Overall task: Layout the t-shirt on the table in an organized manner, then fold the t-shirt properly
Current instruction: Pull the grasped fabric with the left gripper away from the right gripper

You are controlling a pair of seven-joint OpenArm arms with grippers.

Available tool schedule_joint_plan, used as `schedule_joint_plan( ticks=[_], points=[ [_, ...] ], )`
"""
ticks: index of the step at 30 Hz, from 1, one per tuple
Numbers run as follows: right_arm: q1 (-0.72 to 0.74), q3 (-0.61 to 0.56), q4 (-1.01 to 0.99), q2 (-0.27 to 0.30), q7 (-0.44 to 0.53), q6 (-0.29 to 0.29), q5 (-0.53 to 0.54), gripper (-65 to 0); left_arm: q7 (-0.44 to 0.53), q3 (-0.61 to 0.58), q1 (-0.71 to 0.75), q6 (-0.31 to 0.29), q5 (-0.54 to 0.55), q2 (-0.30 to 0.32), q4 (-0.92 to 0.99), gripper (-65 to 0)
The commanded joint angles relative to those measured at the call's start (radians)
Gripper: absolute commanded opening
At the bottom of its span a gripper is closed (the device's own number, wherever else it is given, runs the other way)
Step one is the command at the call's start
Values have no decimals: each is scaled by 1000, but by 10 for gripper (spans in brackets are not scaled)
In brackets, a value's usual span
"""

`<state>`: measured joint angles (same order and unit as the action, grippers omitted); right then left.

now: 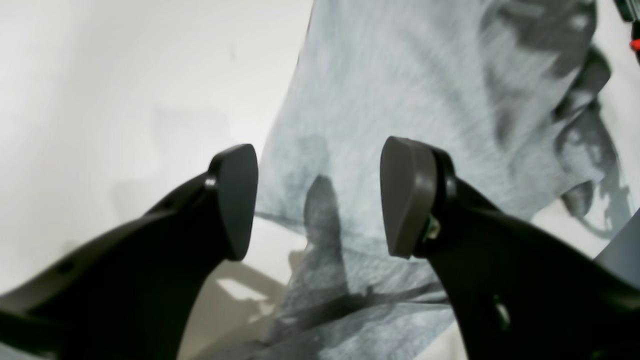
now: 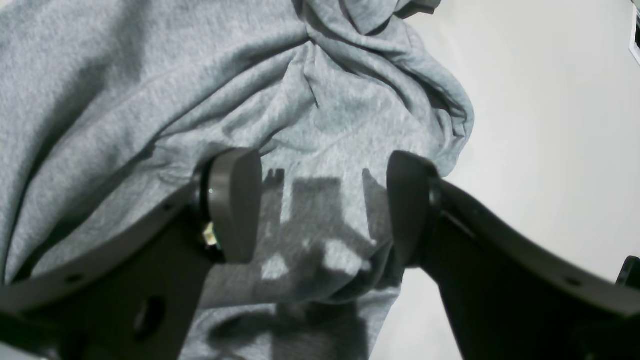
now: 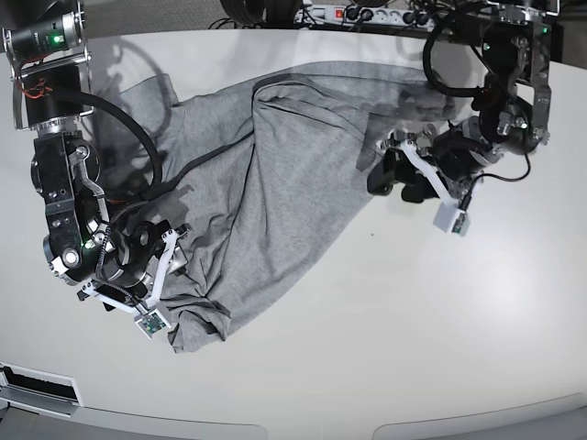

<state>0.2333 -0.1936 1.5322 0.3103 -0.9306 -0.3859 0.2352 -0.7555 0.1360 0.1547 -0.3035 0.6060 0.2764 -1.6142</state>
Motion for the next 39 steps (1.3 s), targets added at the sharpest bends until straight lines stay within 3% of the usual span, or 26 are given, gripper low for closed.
schedule_joint_plan(
  ticks=[1, 5, 8, 13, 17, 19, 21, 24, 30, 34, 39],
  points=[
    [27, 6, 17, 8, 21, 1, -3, -243, 30, 3, -20, -6, 19, 6, 20, -256],
    [27, 6, 17, 8, 16, 1, -3, -243, 84, 3, -90, -8, 19, 6, 221, -256],
    [27, 6, 17, 8, 14, 1, -3, -243, 112, 3, -169, -43, 19, 5, 394, -256],
    [27, 6, 17, 8, 14, 1, -3, -243, 71, 2, -277, -185, 72, -2, 645, -256],
    [27, 6, 17, 8, 19, 0, -3, -243, -79, 2, -296, -330, 168, -11, 706, -267],
    [27, 6, 17, 8, 26, 0, -3, -243, -134, 2, -296, -359, 199, -10, 705, -297],
    [27, 6, 17, 8, 33, 1, -3, -243, -139, 2, -297, -360, 205, -10, 705, -388],
    [27, 6, 17, 8, 33, 1, -3, -243, -136, 2, -300, -357, 204, -10, 705, -645],
    [27, 6, 17, 8, 34, 0, -3, -243, -137, 3, -338, -295, 208, 9, 632, -650],
    [27, 6, 17, 8, 33, 0, -3, -243, -137, 3, -361, -295, 202, 32, 484, -650],
    [27, 6, 17, 8, 34, 1, -3, -243, -135, 3, -380, -295, 105, 80, 284, -650]
  ],
)
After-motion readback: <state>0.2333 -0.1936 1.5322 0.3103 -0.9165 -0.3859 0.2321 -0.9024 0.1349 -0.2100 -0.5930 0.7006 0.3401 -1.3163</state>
